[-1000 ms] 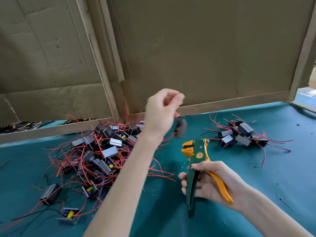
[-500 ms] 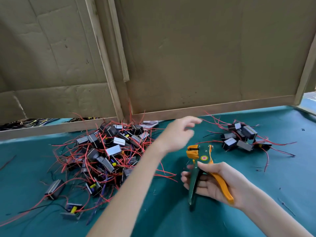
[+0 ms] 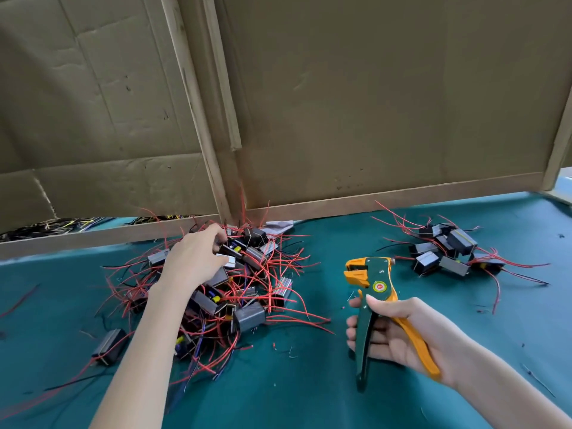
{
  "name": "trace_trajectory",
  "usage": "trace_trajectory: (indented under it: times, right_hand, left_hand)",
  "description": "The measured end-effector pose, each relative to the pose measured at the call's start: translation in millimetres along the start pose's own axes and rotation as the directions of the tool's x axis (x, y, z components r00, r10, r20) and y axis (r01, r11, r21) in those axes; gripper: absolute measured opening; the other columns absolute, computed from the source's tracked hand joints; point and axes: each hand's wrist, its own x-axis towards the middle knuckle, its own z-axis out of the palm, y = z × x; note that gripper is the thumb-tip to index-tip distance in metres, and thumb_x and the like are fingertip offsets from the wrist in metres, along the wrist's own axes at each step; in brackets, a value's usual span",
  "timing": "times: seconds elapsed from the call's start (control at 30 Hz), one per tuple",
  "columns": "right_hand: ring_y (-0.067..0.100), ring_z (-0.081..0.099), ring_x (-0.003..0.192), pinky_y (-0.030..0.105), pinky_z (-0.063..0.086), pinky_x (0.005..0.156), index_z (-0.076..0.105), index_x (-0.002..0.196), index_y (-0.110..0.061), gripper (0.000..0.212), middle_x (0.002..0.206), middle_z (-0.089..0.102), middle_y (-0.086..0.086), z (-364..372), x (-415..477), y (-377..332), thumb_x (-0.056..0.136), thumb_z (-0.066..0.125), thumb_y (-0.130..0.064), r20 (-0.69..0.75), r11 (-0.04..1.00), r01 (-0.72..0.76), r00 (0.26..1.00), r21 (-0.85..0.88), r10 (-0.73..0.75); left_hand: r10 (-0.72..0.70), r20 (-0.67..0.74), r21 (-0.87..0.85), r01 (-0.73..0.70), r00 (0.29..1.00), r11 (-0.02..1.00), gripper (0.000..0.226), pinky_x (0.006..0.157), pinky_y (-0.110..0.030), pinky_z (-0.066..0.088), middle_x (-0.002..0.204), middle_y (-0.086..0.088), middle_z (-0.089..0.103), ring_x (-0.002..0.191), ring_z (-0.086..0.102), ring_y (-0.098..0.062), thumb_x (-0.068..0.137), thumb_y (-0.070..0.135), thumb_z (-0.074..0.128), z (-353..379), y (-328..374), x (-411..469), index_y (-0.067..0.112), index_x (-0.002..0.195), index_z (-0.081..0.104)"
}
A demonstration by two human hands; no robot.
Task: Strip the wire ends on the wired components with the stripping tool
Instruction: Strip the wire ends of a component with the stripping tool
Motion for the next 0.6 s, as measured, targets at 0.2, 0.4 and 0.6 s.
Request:
trace_trajectory:
  times: [0.2,0.4,0.6]
  right_hand:
    - [0.04,0.069,0.07,0.047,0.059,0.062,0.06,0.11,0.006,0.041,0.085,0.067,0.028,0,1,2,0.073,0.064,-0.012,-0.01,1.0,0.016,1.0,-0.019,-0.016]
    - [0.039,0.069,0.069,0.047,0.059,0.062,0.06,0.107,0.005,0.037,0.084,0.067,0.028,0,1,2,0.075,0.062,-0.011,-0.015,1.0,0.016,1.0,-0.004,-0.016]
    - [0.039,0.069,0.069,0.047,0.059,0.061,0.06,0.108,0.005,0.038,0.083,0.067,0.028,-1,2,2,0.074,0.062,-0.012,-0.018,1.0,0.026,1.0,-0.007,-0.026]
  left_hand:
    - [0.053,-0.009,0.131,-0.051,0.999,0.99,0.029,0.083,-0.036,0.035,0.098,0.011,0.067,0.097,0.055,-0.019,0.088,0.023,0.059,6,0,2,0.029,0.113,0.046]
    - [0.038,-0.164,0.239,0.002,0.986,0.971,0.035,0.085,-0.037,0.032,0.093,0.002,0.064,0.097,0.053,-0.022,0.082,0.025,0.061,17,12,-2,0.025,0.112,0.044]
    - [0.073,-0.316,-0.099,-0.11,0.946,0.989,0.03,0.088,-0.04,0.036,0.085,0.004,0.066,0.097,0.055,-0.025,0.083,0.023,0.072,3,14,-5,0.02,0.101,0.048]
